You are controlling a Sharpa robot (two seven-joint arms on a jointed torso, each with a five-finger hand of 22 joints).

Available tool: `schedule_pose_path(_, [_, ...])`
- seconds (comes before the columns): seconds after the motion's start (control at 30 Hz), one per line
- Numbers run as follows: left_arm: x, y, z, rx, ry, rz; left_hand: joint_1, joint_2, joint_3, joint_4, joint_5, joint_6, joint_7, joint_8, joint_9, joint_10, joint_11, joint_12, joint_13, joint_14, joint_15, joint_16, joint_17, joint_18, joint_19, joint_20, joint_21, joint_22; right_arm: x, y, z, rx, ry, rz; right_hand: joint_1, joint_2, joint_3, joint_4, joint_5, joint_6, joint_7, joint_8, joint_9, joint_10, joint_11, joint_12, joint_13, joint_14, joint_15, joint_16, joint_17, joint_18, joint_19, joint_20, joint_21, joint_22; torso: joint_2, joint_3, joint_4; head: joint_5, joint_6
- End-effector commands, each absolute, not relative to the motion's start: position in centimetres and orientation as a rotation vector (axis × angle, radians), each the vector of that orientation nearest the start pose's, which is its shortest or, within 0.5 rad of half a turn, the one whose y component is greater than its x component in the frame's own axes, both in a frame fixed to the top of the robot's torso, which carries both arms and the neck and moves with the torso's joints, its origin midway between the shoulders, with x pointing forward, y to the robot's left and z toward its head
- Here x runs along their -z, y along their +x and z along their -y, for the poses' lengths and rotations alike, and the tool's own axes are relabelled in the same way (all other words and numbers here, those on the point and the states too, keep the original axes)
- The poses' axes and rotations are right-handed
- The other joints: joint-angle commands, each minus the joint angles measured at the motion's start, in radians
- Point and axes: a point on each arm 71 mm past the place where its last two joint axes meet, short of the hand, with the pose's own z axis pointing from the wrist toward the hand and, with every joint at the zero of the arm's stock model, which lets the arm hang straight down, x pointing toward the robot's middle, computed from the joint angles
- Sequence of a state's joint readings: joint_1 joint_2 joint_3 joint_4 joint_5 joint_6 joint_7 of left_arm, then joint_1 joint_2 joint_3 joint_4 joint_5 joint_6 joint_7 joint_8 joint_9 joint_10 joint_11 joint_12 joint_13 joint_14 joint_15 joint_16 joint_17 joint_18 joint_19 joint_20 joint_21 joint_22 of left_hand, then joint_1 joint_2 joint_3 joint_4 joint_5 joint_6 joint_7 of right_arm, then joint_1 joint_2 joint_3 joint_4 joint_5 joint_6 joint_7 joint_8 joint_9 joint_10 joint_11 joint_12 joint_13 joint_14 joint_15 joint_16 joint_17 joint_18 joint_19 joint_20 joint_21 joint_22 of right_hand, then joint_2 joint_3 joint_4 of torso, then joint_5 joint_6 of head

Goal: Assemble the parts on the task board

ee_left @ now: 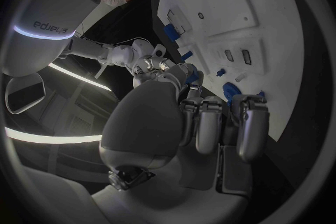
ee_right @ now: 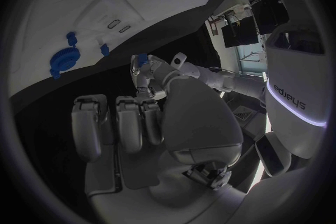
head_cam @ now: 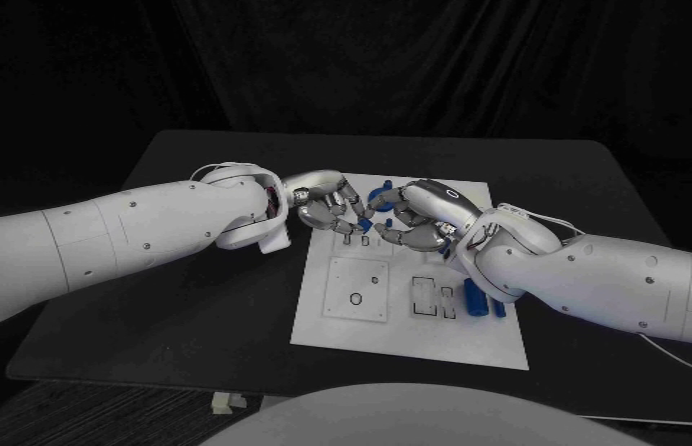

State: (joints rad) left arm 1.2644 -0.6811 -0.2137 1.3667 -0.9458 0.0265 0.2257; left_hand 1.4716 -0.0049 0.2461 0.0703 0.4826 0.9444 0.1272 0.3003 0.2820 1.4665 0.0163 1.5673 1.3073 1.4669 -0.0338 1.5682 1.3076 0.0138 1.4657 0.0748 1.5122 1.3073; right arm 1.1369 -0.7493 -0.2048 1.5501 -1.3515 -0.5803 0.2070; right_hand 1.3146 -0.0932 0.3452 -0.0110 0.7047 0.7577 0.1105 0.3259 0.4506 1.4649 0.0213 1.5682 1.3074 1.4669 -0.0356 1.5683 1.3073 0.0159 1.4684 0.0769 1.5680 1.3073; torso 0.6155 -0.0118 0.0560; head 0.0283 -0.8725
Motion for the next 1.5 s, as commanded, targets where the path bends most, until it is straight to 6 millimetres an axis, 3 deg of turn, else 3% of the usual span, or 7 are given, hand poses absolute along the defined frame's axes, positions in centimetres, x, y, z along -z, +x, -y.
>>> schedule_pose_path(0.03, [23.03,48.02,-14.47,1.223,0.076,-2.052,0.01,0.001,0.003,0.001,0.002,0.027,-0.035,0.085,0.087,0.104,-0.004,0.003,0.263,0.104,-0.006,0.003,0.263,0.008,0.043,-0.003,-0.003,0.214,24.41,42.72,13.71,-1.029,-0.257,-1.551,-0.007,-0.008,0.009,0.0,0.006,-0.006,-0.002,-0.01,-0.008,0.106,-0.004,0.003,0.263,0.104,-0.004,0.003,0.263,-0.016,0.102,-0.004,0.003,0.263,0.001,0.0008,-0.0002,0.003,0.0])
schedule_pose_path(0.67, [23.16,47.99,-14.47,1.218,0.078,-2.073,0.01,0.001,0.004,0.0,-0.001,0.026,-0.035,0.086,0.089,0.104,-0.004,0.003,0.263,0.104,-0.006,0.003,0.263,0.008,0.044,-0.003,-0.003,0.214,24.38,42.71,13.72,-1.03,-0.256,-1.548,-0.009,-0.012,0.028,-0.004,0.007,-0.006,-0.015,-0.035,-0.039,0.106,-0.013,0.003,0.263,0.104,-0.012,0.003,0.263,-0.016,0.102,-0.01,0.003,0.263,0.0,0.0002,-0.0012,0.005,0.0])
schedule_pose_path(0.93, [23.22,47.97,-14.48,1.215,0.079,-2.083,0.01,0.001,0.005,0.0,-0.001,0.026,-0.035,0.087,0.089,0.104,-0.004,0.003,0.263,0.104,-0.006,0.003,0.263,0.008,0.044,-0.003,-0.002,0.215,24.36,42.67,13.79,-1.03,-0.256,-1.546,-0.014,-0.017,0.039,-0.006,0.0,-0.016,-0.032,-0.062,-0.066,0.106,-0.027,0.003,0.263,0.104,-0.023,0.003,0.263,-0.016,0.102,-0.02,0.003,0.263,0.0,0.0005,-0.0014,0.005,0.0])
schedule_pose_path(1.5, [23.24,47.98,-14.46,1.214,0.079,-2.084,0.01,0.001,0.005,0.0,-0.001,0.025,-0.035,0.088,0.09,0.104,-0.004,0.003,0.263,0.104,-0.006,0.003,0.263,0.007,0.045,-0.003,-0.002,0.215,24.53,42.68,13.63,-1.032,-0.264,-1.569,-0.015,-0.015,0.044,-0.006,-0.003,-0.002,-0.036,-0.064,-0.074,0.106,-0.032,0.003,0.263,0.104,-0.028,0.003,0.263,-0.016,0.102,-0.025,0.003,0.263,0.0,0.0002,-0.0015,0.005,0.0])
